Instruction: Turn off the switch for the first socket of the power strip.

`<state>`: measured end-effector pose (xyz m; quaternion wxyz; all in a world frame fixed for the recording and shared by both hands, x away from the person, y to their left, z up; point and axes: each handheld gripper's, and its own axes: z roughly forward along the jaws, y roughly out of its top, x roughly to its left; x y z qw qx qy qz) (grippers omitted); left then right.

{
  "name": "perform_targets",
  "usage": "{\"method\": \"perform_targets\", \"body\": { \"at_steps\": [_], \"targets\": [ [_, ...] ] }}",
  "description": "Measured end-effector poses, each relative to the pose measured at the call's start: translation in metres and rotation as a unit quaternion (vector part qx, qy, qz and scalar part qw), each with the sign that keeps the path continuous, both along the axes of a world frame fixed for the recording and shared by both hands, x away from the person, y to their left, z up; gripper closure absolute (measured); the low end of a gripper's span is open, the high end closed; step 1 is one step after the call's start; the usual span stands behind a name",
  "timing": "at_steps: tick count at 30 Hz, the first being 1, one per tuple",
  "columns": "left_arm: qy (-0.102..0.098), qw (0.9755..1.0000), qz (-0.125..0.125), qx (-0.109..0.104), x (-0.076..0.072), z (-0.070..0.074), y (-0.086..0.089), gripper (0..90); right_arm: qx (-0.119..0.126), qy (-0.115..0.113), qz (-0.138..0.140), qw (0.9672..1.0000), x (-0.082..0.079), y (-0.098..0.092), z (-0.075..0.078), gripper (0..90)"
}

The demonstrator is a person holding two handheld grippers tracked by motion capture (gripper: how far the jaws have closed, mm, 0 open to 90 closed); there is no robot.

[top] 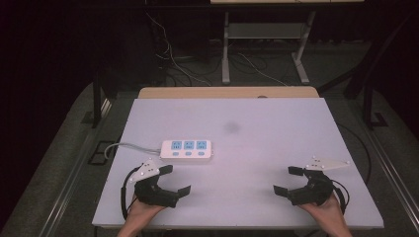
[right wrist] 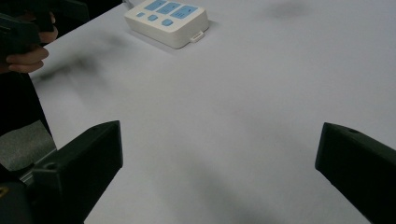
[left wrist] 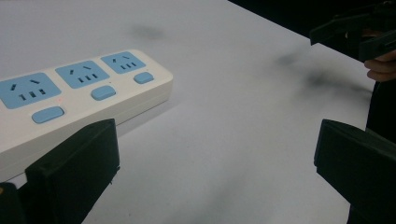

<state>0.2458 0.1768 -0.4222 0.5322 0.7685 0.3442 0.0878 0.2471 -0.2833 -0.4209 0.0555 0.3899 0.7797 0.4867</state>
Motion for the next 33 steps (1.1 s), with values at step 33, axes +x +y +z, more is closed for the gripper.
{"method": "perform_targets", "body": {
  "at_steps": [33],
  "targets": [
    [0.009,0.9998,-0.012,0.013,-0.004,0.011,-0.004,0.0,0.006,0.021,0.010,0.9997,-0.003,-0.005,-0.001,0.5]
  ]
}}
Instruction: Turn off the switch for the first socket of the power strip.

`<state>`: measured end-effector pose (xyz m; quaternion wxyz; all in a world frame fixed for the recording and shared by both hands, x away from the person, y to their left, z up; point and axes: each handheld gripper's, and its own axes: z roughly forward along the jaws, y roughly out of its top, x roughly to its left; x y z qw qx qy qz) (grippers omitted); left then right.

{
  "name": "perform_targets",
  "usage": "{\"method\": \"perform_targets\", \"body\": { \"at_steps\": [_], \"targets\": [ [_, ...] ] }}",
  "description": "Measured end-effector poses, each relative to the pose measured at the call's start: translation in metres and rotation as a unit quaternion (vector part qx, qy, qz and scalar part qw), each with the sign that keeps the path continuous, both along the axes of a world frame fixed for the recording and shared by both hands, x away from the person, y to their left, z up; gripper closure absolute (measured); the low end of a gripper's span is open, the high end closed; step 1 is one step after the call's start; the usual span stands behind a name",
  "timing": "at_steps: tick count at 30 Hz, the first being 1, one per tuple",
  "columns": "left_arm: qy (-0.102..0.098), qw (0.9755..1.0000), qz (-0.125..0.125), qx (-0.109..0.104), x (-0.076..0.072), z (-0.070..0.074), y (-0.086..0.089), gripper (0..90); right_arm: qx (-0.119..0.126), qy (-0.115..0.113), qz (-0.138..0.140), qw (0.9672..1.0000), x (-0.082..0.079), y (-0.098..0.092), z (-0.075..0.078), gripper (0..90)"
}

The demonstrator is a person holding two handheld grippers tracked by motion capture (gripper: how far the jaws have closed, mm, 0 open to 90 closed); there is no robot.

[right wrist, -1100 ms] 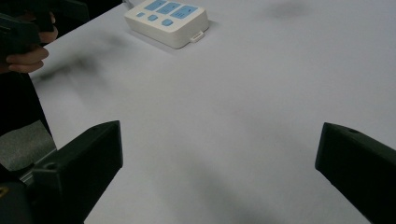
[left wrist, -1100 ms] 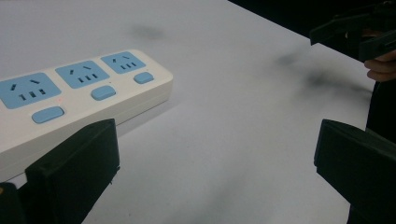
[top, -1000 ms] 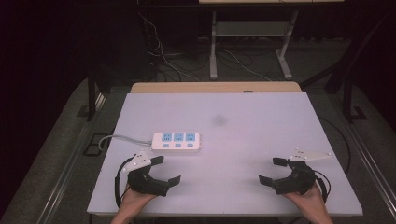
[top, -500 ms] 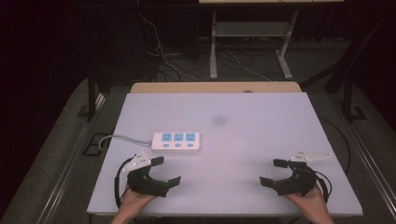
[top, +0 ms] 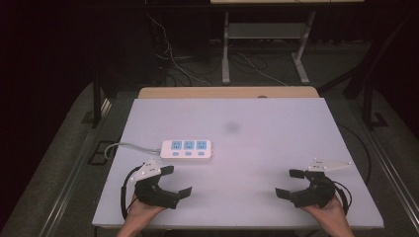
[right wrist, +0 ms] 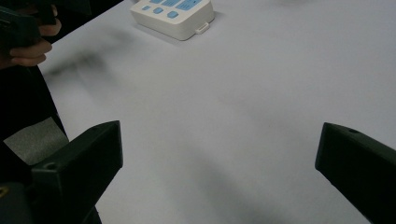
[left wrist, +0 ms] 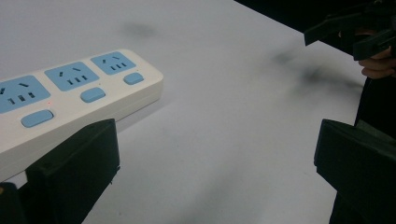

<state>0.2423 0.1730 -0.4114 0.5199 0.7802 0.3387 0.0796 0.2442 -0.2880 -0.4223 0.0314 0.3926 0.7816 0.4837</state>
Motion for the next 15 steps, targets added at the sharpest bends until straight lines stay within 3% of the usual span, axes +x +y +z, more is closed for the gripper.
{"method": "perform_targets", "body": {
  "at_steps": [15],
  "targets": [
    [0.009,0.9995,-0.010,0.030,0.0070,0.0106,-0.0021,0.0,0.002,0.001,-0.002,1.0000,0.0004,-0.0023,0.0000,0.5]
  ]
}}
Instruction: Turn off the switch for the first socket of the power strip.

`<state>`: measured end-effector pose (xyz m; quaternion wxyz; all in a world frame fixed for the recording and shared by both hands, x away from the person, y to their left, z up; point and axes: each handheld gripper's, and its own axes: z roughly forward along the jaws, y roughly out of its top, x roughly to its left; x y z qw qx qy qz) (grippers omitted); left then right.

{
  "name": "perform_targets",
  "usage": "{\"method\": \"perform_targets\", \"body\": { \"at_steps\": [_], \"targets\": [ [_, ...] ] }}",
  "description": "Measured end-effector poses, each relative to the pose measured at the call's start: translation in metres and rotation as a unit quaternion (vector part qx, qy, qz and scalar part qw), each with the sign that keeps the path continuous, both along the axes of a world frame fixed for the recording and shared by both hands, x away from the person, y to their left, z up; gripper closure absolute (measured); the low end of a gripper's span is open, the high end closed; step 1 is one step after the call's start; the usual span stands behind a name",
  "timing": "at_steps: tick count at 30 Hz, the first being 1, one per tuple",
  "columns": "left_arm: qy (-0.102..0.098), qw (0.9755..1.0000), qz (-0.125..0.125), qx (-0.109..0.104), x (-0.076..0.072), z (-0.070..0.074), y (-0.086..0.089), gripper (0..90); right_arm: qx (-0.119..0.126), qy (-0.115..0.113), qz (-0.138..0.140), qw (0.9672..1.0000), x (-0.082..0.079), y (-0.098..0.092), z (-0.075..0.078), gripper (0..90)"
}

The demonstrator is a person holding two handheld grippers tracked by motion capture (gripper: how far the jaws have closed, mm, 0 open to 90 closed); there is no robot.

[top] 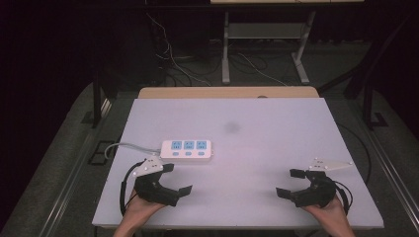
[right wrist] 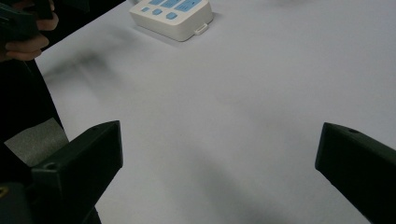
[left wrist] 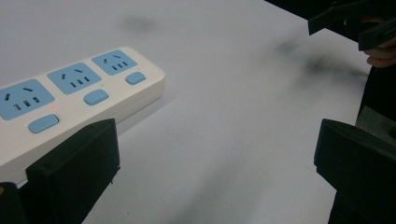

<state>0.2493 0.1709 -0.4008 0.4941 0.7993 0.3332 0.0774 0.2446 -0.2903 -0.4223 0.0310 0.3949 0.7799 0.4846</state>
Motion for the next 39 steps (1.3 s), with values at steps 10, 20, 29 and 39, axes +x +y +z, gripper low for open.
{"method": "perform_targets", "body": {
  "at_steps": [10,20,29,39],
  "targets": [
    [0.009,0.9999,-0.001,0.011,0.009,0.006,0.002,0.0,0.000,0.001,0.001,1.0000,0.000,0.000,0.000,0.5],
    [0.017,0.9996,-0.003,0.022,0.022,0.015,0.004,0.0,0.000,0.000,0.003,1.0000,0.000,0.000,0.000,0.5],
    [0.034,0.9989,-0.004,0.032,0.031,0.019,0.007,0.0,0.000,-0.003,0.002,1.0000,0.000,0.000,0.001,0.5],
    [0.042,0.9982,0.003,0.043,0.046,0.025,0.017,0.0,-0.001,-0.005,0.000,1.0000,-0.001,0.000,0.001,0.5]
  ]
}}
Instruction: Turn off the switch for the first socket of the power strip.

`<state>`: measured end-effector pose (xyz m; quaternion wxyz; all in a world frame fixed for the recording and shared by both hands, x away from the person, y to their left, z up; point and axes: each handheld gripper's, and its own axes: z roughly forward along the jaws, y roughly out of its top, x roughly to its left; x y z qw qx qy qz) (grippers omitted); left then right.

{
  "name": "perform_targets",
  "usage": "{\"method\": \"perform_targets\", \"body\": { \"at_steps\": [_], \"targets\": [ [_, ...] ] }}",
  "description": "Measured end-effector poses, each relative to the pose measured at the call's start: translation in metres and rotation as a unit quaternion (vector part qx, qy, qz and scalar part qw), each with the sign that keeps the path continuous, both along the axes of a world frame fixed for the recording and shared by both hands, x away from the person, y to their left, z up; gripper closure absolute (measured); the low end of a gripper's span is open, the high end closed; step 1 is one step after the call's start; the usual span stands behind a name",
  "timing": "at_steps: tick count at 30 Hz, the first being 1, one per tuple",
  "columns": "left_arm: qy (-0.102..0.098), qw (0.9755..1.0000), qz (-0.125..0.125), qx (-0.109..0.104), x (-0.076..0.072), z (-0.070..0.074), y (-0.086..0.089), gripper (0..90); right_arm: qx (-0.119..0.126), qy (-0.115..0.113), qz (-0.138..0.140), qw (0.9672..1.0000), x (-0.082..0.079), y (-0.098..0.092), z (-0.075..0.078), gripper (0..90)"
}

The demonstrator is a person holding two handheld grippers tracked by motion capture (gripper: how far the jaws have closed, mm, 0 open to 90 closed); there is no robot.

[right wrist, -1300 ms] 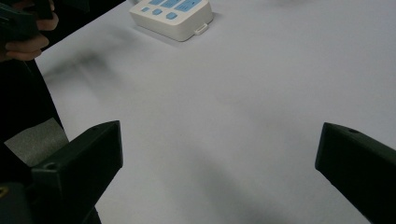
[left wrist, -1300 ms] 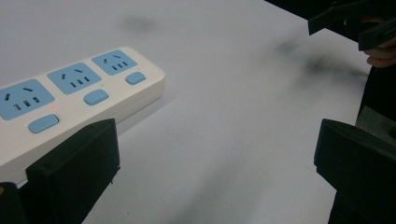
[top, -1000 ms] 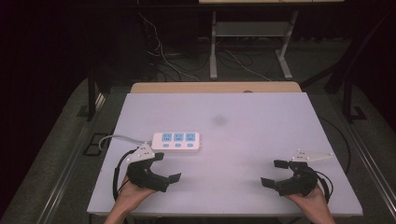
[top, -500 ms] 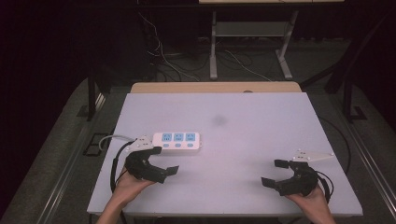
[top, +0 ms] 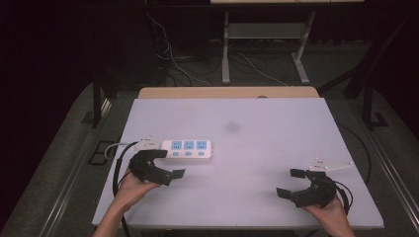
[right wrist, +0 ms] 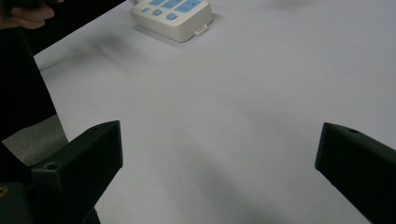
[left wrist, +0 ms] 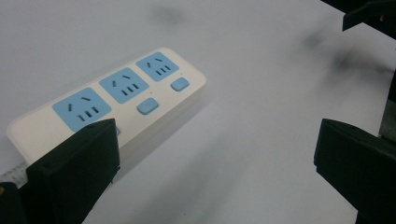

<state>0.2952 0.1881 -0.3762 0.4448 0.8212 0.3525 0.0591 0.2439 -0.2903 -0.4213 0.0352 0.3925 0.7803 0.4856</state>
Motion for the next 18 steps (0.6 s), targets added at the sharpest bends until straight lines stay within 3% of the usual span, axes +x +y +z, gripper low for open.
{"method": "perform_targets", "body": {
  "at_steps": [18],
  "targets": [
    [0.002,0.9998,0.009,0.018,0.025,0.014,0.011,0.0,-0.002,0.002,0.002,1.0000,0.001,0.001,-0.001,0.5]
  ]
}}
